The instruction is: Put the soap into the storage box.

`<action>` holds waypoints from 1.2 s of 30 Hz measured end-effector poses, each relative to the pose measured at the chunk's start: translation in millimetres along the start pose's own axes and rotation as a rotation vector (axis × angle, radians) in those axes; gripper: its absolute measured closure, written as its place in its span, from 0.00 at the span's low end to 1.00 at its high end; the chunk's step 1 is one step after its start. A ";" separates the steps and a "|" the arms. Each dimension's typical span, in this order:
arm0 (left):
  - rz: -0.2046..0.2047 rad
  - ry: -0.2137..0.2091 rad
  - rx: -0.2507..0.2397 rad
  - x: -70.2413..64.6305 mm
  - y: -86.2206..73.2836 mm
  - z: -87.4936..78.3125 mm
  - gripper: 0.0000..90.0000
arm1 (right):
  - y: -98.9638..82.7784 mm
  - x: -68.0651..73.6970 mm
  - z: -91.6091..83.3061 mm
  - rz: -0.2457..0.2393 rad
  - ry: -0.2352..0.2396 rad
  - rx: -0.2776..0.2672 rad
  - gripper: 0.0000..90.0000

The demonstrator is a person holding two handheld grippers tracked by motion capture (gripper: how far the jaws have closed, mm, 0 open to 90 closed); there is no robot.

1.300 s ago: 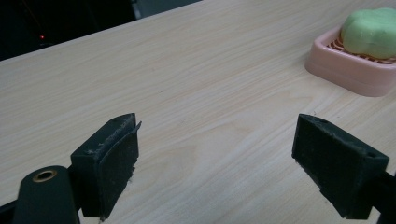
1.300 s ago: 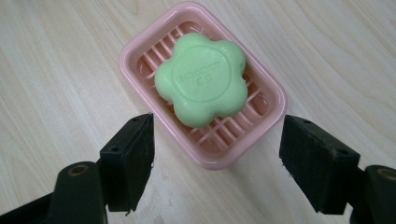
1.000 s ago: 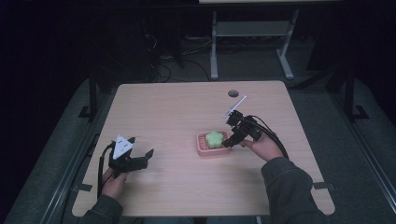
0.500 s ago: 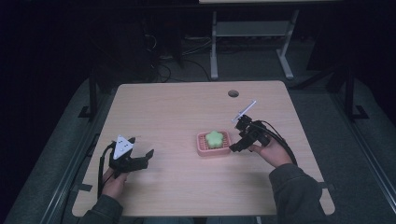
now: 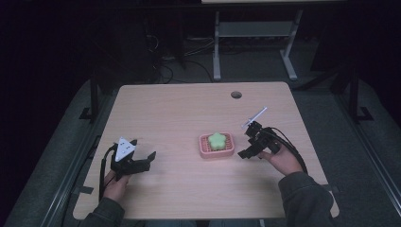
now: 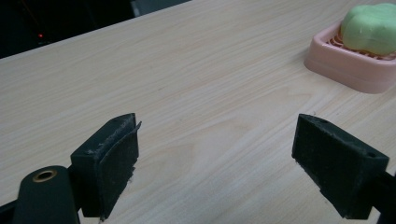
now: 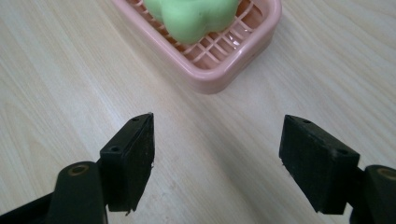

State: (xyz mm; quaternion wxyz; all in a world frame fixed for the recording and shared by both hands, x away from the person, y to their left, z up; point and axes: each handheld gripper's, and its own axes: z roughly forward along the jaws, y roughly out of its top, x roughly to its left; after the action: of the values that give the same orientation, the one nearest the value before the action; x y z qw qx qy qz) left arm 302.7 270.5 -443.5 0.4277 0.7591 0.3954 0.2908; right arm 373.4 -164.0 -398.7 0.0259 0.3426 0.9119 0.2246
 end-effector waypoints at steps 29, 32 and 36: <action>-0.001 0.001 0.002 -0.5 -1.0 0.9 0.16 | -57.0 2.8 -10.3 0.056 -0.012 -0.034 0.29; 0.002 0.002 0.001 0.0 -1.0 0.9 0.16 | -63.0 3.5 -10.4 0.055 -0.012 -0.038 0.29; 0.003 0.001 0.005 -0.2 -1.5 1.3 0.16 | -71.3 4.8 -11.2 0.064 -0.014 -0.044 0.29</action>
State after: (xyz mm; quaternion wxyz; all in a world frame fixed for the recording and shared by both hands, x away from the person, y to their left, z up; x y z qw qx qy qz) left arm 303.1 270.2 -445.4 0.4251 0.7606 0.3951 0.2909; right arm 323.8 -212.7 -418.6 0.0326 0.3725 0.8951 0.2428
